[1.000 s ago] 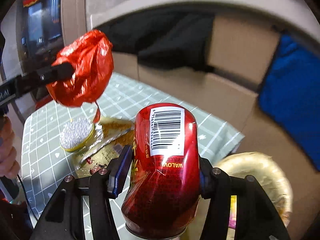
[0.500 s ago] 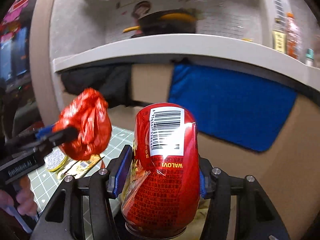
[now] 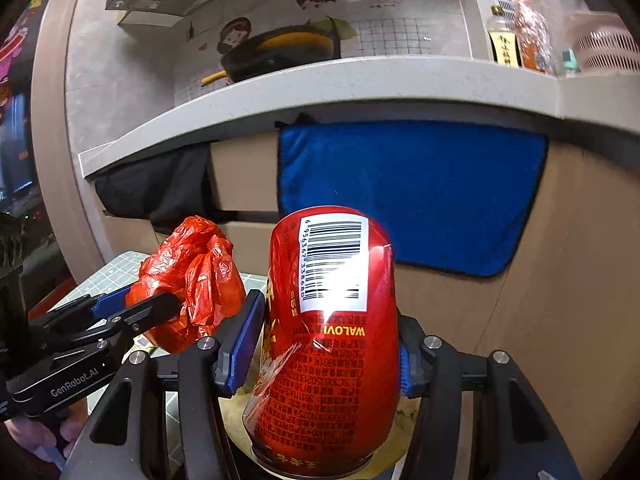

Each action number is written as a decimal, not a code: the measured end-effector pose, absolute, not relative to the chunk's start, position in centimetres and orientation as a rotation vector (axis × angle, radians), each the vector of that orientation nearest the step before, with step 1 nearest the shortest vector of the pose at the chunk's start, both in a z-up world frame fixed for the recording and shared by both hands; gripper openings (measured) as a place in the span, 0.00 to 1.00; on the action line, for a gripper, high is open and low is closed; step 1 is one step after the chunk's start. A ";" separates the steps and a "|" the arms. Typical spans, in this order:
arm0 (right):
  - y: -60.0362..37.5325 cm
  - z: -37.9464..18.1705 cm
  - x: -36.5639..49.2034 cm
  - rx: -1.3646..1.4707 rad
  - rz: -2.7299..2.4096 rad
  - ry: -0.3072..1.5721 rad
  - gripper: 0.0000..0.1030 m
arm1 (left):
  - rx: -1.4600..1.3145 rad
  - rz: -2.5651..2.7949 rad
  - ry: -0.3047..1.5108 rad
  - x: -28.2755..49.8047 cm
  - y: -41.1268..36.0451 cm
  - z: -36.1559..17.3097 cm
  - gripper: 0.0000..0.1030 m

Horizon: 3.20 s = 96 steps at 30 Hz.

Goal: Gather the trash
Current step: 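Lower both grippers over the bin and release the red bag and red can, then grasp the round silver scrubber with the left gripper while the right gripper grasps the yellow snack packet and foil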

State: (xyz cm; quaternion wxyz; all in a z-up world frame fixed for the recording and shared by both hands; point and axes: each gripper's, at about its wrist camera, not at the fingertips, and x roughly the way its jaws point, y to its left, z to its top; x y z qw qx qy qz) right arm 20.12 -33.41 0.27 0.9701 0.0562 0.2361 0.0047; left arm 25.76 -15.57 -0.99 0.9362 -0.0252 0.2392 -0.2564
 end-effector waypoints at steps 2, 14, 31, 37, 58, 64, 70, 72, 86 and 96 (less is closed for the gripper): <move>-34.0 -0.4 20.3 0.127 0.001 0.486 0.51 | -0.050 -0.523 0.509 26.1 -15.8 -1.6 0.43; -35.5 -4.0 22.1 0.195 -0.012 0.545 0.51 | -0.021 -0.524 0.564 27.8 -16.8 -3.8 0.44; -36.6 -7.4 24.1 0.244 -0.005 0.617 0.51 | -0.012 -0.551 0.623 30.1 -18.0 -6.1 0.44; -36.5 -7.7 24.3 0.240 -0.014 0.620 0.51 | -0.058 -0.578 0.647 31.0 -17.7 -6.4 0.49; -31.8 -4.4 23.2 0.222 0.050 0.582 0.57 | -0.090 -0.425 0.568 26.5 -9.8 -2.0 0.64; -26.0 -2.8 23.5 0.157 0.175 0.557 0.57 | -0.231 -0.293 0.520 24.4 -2.4 -0.7 0.64; -20.1 -2.5 24.4 0.088 0.282 0.579 0.57 | -0.375 -0.140 0.510 24.4 6.8 -1.6 0.65; -18.6 -2.9 25.0 0.084 0.306 0.598 0.57 | -0.421 -0.088 0.535 24.7 9.5 -2.7 0.65; -5.7 -10.1 31.7 -0.039 0.513 0.858 0.57 | -0.613 0.135 0.653 26.9 18.1 -10.4 0.65; -1.1 -13.4 34.1 -0.246 0.459 0.897 0.57 | -0.630 0.158 0.704 29.0 19.5 -12.5 0.65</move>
